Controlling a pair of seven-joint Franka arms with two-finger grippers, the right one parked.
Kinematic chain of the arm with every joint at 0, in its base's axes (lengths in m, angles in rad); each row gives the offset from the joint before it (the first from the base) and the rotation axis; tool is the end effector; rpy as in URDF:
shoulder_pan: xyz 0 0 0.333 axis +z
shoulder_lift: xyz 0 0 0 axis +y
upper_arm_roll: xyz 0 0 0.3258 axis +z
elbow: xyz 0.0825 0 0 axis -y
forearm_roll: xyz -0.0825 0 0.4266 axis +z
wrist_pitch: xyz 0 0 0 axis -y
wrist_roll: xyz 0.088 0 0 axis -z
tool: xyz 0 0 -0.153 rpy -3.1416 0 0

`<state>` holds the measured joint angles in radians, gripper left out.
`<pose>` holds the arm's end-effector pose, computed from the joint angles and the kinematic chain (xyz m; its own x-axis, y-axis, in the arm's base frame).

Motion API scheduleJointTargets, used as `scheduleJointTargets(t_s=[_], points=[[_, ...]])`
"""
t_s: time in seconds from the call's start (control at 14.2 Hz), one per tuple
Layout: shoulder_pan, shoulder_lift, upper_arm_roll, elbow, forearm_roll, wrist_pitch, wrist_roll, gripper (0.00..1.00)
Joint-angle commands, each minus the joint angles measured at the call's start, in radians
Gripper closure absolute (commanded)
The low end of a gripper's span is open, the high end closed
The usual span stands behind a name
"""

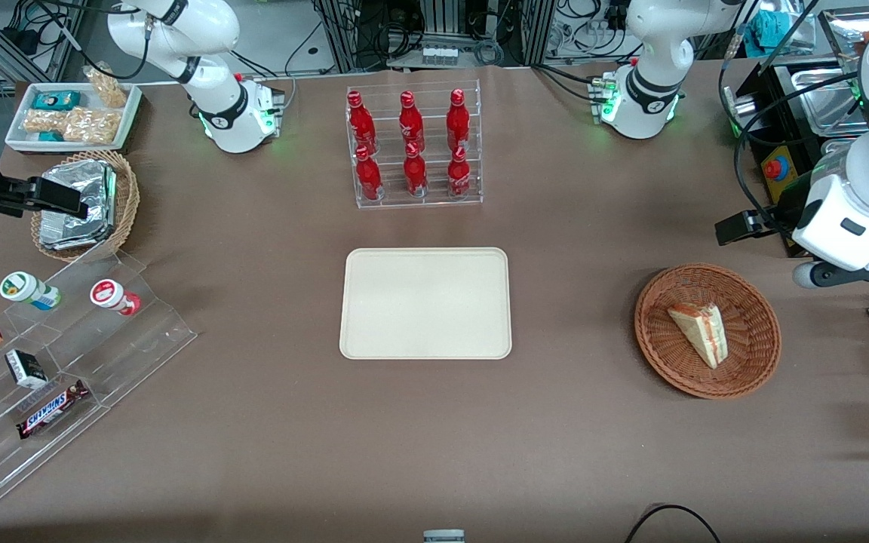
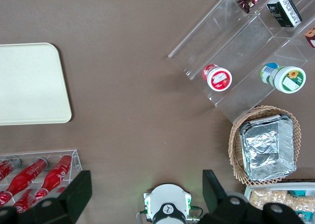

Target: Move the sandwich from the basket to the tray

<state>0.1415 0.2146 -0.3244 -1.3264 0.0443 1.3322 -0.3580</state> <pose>0.6202 -0.0865 0.5669 0.9644 0.1816 -0.1925 0.1758 -0.9833 -0.0467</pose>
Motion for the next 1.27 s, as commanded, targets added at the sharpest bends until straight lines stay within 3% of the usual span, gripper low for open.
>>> scheduleJointTargets(t_s=[0.0,1.2], points=[[0.01,-0.012,-0.001,-0.008,-0.004,0.007,0.008,0.0],[0.012,-0.008,-0.002,-0.002,-0.018,0.022,0.004,0.0]])
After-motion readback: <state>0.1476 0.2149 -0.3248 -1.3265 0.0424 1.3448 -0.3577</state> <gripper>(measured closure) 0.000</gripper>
